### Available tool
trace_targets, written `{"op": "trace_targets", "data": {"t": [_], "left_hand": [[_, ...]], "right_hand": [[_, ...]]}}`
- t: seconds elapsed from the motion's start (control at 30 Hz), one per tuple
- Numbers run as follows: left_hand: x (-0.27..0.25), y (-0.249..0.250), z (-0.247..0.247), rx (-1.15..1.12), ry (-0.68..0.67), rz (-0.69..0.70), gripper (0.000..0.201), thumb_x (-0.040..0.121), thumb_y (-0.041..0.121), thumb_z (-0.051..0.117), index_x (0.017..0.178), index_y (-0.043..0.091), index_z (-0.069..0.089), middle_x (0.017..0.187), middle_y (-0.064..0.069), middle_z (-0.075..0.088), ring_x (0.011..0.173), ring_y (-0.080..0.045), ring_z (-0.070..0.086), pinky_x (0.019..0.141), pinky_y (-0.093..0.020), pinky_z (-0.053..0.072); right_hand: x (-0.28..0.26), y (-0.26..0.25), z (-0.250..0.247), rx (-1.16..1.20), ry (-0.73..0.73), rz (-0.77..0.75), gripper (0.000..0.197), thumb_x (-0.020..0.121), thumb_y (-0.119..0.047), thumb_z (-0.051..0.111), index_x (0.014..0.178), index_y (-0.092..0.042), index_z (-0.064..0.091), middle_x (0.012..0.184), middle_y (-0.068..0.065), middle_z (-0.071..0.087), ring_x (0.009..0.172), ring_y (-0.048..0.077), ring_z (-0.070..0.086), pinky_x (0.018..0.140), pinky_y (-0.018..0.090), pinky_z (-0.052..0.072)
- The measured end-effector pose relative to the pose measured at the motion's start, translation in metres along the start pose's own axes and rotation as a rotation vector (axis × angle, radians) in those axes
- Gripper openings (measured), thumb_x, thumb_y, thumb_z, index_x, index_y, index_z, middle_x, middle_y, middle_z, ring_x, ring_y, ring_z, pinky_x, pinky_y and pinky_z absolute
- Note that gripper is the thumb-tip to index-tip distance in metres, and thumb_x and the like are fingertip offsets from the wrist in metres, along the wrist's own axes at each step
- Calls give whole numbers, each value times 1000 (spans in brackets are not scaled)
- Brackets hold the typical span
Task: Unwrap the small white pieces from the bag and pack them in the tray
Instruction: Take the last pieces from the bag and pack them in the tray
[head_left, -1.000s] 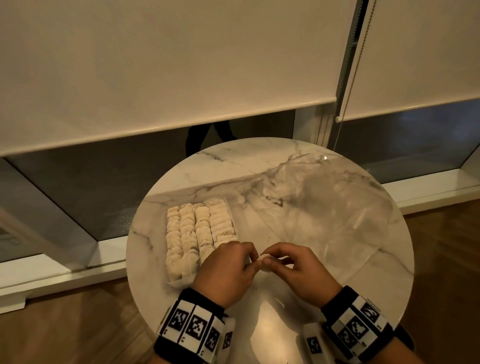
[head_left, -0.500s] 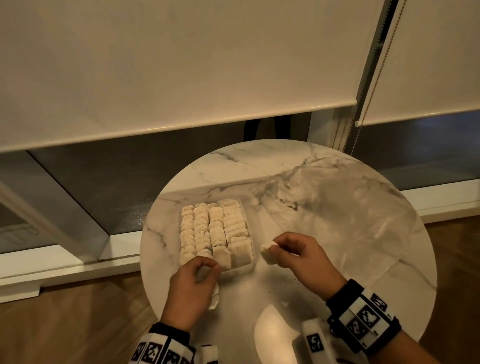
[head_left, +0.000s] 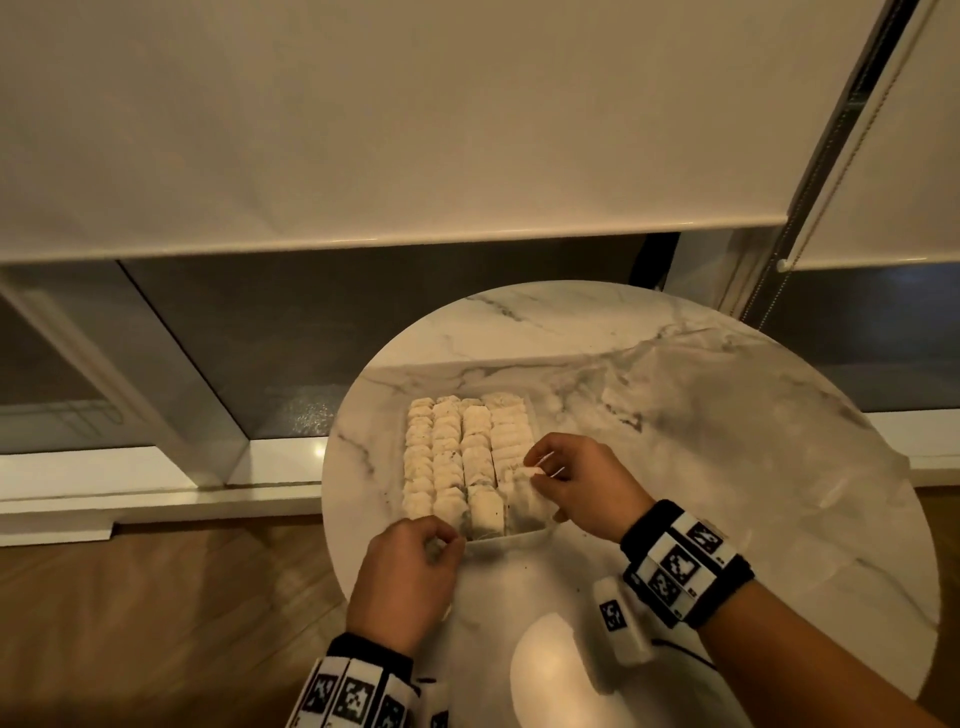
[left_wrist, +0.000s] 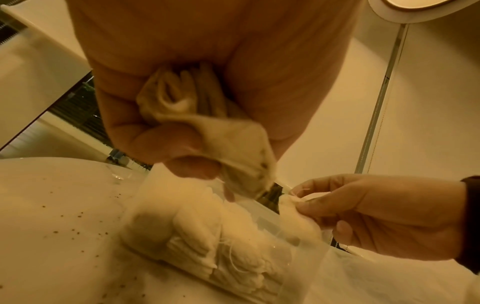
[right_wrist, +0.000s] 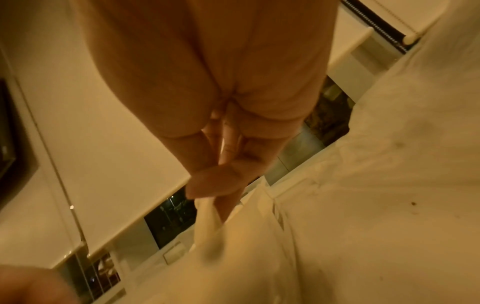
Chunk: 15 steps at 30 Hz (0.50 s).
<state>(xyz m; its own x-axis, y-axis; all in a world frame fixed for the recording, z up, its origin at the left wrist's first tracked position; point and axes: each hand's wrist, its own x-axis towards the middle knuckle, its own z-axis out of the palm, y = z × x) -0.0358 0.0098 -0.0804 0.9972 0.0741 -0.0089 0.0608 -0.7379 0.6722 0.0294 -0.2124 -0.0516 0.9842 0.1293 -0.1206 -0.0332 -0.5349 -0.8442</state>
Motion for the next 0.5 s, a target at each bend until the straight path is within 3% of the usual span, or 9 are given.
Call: {"op": "trace_targets", "data": {"t": [0.07,0.2,0.33,0.4,0.5], "left_hand": [[0,-1,1,-11,6,-6,5,89,37,70,87,35,75,93,10,71,87,-7,65,79,-24,52],[1,-4,3,-26,8,-17,5,88,39,70,86,36,74,92,10,71,81,-8,66,78,-31,56],[1,-5,4,-25,0,-30,7,88,41,70,89,36,75,94,13,70,82,-7,66,79,-31,57],[1,-6,5,-40,-2,-39,7,88,41,69,88,36,75,94,12,69,78,-8,66,77,-32,58],[1,-5,4,-26,3,-26,6,89,40,69,89,36,74,97,12,70,87,-7,64,82,-29,55]], "right_hand": [[6,-3,1,-124,-50,-7,16,92,-7,63,101,-19,68,91,2,64,70,21,68,56,34,62],[16,-11,0,-361,-211,-18,26,93,-9,61,112,-26,67,103,0,63,72,10,64,67,30,61],[21,-21,0,-411,-384,26,34,94,-2,57,119,-24,65,104,2,63,62,17,68,59,28,61],[25,-25,0,-493,-403,1,37,93,-1,55,120,-25,65,109,3,64,73,18,67,63,28,59],[27,-28,3,-646,-395,-49,42,91,0,53,122,-26,64,116,2,65,92,15,59,75,24,48]]}}
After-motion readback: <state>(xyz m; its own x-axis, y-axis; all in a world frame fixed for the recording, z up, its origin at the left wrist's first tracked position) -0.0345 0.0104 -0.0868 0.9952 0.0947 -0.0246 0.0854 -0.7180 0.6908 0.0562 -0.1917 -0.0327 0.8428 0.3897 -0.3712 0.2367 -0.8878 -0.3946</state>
